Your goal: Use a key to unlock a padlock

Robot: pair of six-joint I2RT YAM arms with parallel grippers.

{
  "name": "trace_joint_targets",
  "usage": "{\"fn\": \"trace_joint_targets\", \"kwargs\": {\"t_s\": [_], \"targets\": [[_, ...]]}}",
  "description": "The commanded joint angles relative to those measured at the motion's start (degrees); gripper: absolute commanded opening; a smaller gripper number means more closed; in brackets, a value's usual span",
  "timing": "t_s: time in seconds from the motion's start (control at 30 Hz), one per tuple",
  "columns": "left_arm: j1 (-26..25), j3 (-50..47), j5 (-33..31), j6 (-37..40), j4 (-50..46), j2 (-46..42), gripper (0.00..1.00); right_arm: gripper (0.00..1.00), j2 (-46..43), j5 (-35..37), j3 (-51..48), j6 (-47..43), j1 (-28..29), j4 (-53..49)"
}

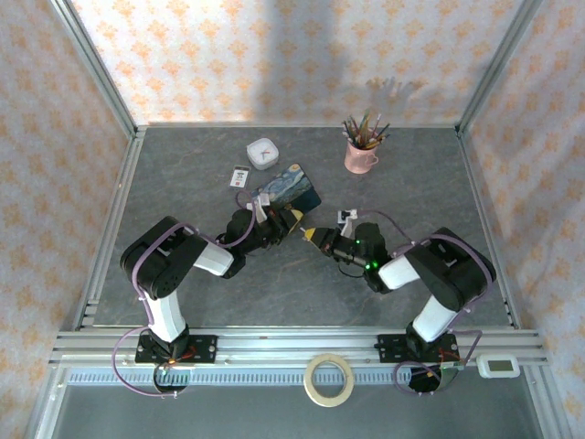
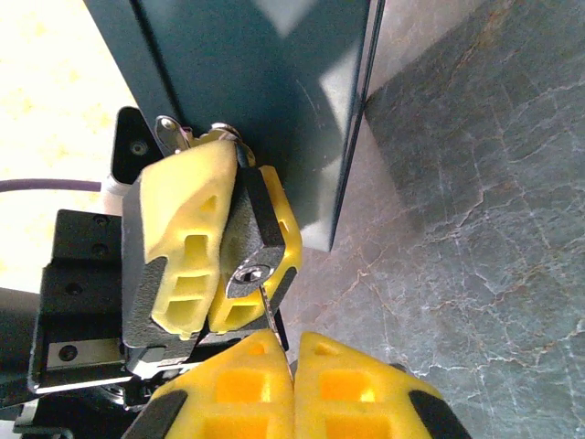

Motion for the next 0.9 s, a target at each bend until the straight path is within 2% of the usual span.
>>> {"fn": "trace_joint_targets", "kwargs": {"t_s": [0.0, 0.6, 0.87], "targets": [[-0.40, -0.15, 0.93, -0.90, 4.66, 0.68, 0.00, 0.00, -1.77, 0.59, -0.57, -1.08, -0.62, 1.48], [-1.36, 0.62, 1.37, -0.90, 4.52, 0.69, 0.00, 0.00, 2.84, -1.34, 1.18, 0.66, -0.67, 7.58], [-2.06, 0.47, 1.49, -1.05, 6.35, 1.30, 0.00, 0.00, 4.82, -2.66, 1.53, 5.60, -1.31, 12.62]]}}
